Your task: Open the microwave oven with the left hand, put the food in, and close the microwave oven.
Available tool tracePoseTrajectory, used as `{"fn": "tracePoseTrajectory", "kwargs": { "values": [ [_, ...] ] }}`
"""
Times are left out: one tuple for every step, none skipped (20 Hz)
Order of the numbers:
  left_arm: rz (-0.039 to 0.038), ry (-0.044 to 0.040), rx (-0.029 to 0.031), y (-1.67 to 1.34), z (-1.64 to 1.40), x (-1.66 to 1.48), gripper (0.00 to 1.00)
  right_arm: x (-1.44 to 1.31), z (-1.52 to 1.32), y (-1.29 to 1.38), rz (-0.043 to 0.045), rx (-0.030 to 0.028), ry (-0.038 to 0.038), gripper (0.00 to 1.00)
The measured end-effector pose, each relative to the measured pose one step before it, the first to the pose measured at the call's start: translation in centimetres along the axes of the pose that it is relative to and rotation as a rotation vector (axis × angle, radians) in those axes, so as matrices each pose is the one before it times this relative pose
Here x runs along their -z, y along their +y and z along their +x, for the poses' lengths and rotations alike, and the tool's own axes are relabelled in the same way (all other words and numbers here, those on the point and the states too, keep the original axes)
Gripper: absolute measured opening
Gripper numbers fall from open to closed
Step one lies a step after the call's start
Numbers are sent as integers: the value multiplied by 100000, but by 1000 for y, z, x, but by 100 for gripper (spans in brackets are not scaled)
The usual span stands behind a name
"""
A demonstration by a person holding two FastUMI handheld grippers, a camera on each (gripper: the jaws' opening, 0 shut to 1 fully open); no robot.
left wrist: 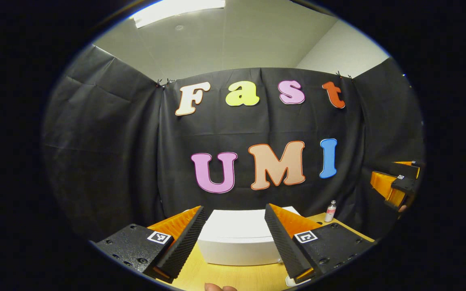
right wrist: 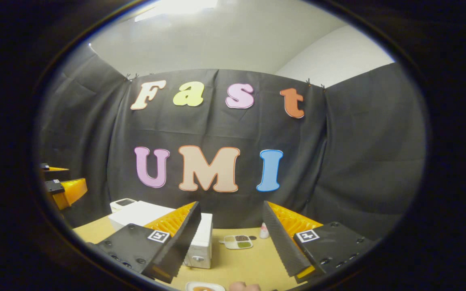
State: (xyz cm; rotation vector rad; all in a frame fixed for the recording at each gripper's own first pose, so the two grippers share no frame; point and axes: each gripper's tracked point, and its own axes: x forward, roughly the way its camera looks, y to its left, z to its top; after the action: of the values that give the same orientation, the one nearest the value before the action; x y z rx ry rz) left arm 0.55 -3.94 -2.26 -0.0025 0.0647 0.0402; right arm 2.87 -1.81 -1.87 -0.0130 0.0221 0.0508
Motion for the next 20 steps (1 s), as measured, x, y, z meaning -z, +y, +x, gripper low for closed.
{"fn": "tracePoseTrajectory", "kwargs": {
  "values": [
    [4,-284,-173,-42,149,-84,94,16,40,-22,28,-176,-35,96],
    [122,-98,-23,-105,144,-19,95,125,67,41,81,-313,37,96],
    [307,43,-20,-75,42,36,94,-1,209,-69,-126,-37,-190,96],
    [54,210,-79,-51,116,78,95,107,48,-123,-494,83,-98,96],
    [45,351,278,-165,85,22,94,-60,126,-29,-451,-82,-190,96],
    [85,260,190,-191,106,155,94,-135,101,-94,-174,172,-392,96],
    [73,-158,67,-148,5,5,94,-131,120,-22,64,-71,-205,96],
    [250,100,248,-139,88,134,95,-17,-10,-75,144,-1,-348,96],
    [308,160,109,-182,174,310,94,-103,14,-102,-14,200,-272,96],
    [288,683,355,-214,-20,383,95,-30,35,-202,-204,235,-133,96],
    [283,580,492,-273,58,466,95,25,-61,-159,-296,325,-128,96],
    [170,687,429,-301,189,660,95,6,-135,-226,-270,291,-137,96],
    [90,453,1102,-449,217,673,95,-142,-13,-174,-171,201,-235,96],
    [-79,26,1363,-590,314,794,95,-52,-62,-195,-73,317,-281,96],
    [-682,871,1068,-544,164,1028,95,-227,-117,-115,52,111,-403,96],
    [-1433,1408,2153,-884,272,1473,95,-127,-126,-111,-4,109,-404,96],
    [-504,3071,2142,-854,329,1706,94,-226,-169,-165,-133,257,-441,96],
    [-433,2368,1218,-588,129,1732,95,-115,-153,-263,-309,342,-328,96],
    [-49,1275,1567,-662,412,1418,96,-147,-193,-285,-515,548,-312,96],
    [-124,722,1554,-651,351,1224,96,-104,-243,-407,-493,809,-286,96]
  ]
}}
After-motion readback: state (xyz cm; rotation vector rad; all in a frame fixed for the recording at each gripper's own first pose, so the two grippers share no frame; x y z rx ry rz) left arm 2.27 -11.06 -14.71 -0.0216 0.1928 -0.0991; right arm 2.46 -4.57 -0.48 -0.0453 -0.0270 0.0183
